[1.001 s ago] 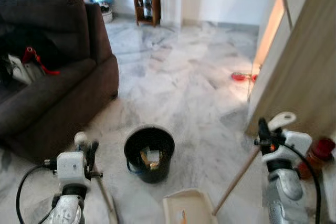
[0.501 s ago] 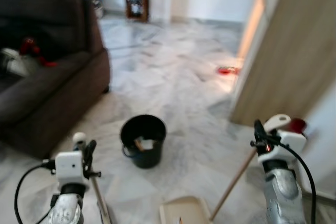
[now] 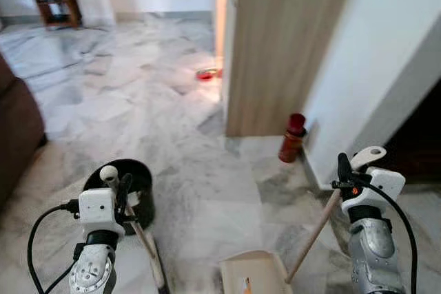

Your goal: Sweep floor

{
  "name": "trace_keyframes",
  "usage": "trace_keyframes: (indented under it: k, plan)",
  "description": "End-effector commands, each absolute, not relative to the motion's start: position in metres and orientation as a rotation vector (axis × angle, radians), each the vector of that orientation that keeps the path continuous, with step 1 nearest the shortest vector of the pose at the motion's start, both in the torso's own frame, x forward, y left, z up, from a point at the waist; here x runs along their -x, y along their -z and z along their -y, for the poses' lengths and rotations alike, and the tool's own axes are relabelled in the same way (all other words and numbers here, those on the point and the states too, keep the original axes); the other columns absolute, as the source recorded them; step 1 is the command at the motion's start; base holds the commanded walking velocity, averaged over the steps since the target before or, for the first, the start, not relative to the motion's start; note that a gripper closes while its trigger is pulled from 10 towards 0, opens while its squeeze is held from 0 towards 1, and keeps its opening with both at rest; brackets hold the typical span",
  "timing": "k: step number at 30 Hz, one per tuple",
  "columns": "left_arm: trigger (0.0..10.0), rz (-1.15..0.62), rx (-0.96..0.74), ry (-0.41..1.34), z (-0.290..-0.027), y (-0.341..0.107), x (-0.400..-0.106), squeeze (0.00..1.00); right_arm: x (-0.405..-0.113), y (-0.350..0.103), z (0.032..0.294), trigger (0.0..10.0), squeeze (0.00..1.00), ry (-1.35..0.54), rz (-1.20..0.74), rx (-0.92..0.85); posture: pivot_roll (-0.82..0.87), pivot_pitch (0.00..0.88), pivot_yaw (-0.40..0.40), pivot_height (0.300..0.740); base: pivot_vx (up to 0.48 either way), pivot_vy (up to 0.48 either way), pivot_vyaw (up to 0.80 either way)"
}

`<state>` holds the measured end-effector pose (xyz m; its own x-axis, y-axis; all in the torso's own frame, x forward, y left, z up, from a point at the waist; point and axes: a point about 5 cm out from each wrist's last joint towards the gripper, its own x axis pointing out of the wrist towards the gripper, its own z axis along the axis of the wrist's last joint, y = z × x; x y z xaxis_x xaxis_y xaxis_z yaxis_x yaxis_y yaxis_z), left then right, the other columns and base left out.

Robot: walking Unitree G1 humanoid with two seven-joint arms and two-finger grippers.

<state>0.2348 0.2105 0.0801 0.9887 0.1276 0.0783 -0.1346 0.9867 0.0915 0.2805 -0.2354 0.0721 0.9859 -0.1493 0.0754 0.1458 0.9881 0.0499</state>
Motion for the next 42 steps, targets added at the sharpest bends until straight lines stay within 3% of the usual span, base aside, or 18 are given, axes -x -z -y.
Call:
trace_keyframes:
  k: [1, 19, 29, 42]
  plan:
    - [10.0, 0.089, -0.117, -0.135, -0.215, -0.083, -0.236, 0.0, -0.285, -0.077, 0.232, 10.0, 0.0, 0.144, 0.107, -0.052, -0.03, 0.0, 0.013, 0.74, 0.0, 0.0, -0.8]
    - [10.0, 0.101, -0.124, -0.141, -0.215, -0.084, -0.242, 0.0, -0.292, -0.076, 0.235, 10.0, 0.0, 0.149, 0.096, -0.03, -0.01, 0.0, -0.005, 0.74, 0.0, 0.0, -0.8]
    - [10.0, 0.071, -0.161, -0.126, -0.218, -0.08, -0.245, 0.0, -0.287, -0.077, 0.231, 10.0, 0.0, 0.173, 0.122, -0.028, -0.06, 0.0, 0.025, 0.74, 0.0, -0.231, -0.8]
    - [10.0, 0.073, -0.158, -0.129, -0.218, -0.079, -0.245, 0.0, -0.288, -0.078, 0.231, 10.0, 0.0, 0.177, 0.122, -0.02, -0.04, 0.0, 0.033, 0.74, 0.0, 0.0, -0.8]
